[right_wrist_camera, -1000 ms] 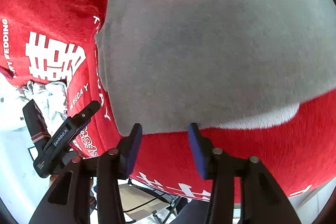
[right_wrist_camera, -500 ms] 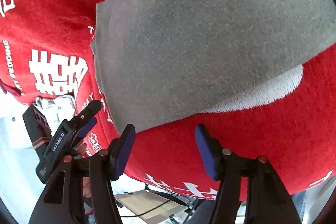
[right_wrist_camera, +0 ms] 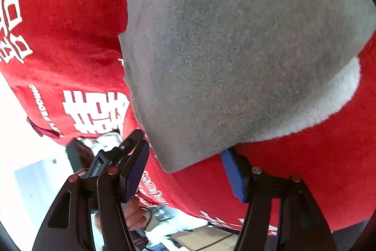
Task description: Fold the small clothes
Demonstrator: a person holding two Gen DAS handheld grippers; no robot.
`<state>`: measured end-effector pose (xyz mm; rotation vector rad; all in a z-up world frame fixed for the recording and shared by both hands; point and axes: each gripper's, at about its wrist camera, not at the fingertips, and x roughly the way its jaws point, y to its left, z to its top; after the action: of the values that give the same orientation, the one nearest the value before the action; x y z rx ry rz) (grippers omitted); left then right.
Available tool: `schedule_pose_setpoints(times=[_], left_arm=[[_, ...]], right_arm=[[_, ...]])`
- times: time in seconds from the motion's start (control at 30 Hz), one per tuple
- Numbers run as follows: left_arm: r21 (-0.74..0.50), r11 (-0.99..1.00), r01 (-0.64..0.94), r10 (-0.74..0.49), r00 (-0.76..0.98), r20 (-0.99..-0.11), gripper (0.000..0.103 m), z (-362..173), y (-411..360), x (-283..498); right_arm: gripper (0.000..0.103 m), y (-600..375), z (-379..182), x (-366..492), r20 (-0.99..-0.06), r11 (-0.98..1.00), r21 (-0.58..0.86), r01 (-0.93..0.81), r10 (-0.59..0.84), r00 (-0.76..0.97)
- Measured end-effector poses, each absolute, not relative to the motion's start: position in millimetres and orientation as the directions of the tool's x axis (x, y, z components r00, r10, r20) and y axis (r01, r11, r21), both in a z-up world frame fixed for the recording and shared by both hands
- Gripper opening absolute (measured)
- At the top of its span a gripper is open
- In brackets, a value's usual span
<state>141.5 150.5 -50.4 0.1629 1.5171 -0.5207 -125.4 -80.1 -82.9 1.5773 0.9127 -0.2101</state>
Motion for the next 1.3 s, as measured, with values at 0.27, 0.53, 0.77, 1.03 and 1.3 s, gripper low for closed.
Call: schedule_pose_setpoints(times=[0.27,0.53,0.77,1.03,1.3], left_arm=[[-0.388,0.872,0.298,-0.361,-0.144,-0.921,0.102,-62,163,153],[-0.519,0.829,0.209,-0.485,-0.193,-0.853,0.101,-66,161,167],[-0.588,0.786,0.19,-0.539,-0.257,-0.802,0.102,-71,137,173],[-0.683,0.716,0.146,-0.622,-0.311,-0.718,0.102,-70,86,188],[-0.573,0.782,0.247,-0.511,-0.272,-0.815,0.1,-74,60,183]], right_arm=[[0.069,-76,-93,-103,-0.539,-0.03,0.803,0.596,0.392,0.746],[0.009,-81,-92,-82,-0.58,0.001,0.773,0.634,0.407,0.706],[0.009,-95,-41,-72,-0.487,0.099,0.864,0.494,0.413,0.769],[0.009,-96,-31,-66,-0.544,0.213,0.835,0.507,0.454,0.706],[0.037,-84,-43,-95,-0.745,0.449,0.653,0.61,0.525,0.411]])
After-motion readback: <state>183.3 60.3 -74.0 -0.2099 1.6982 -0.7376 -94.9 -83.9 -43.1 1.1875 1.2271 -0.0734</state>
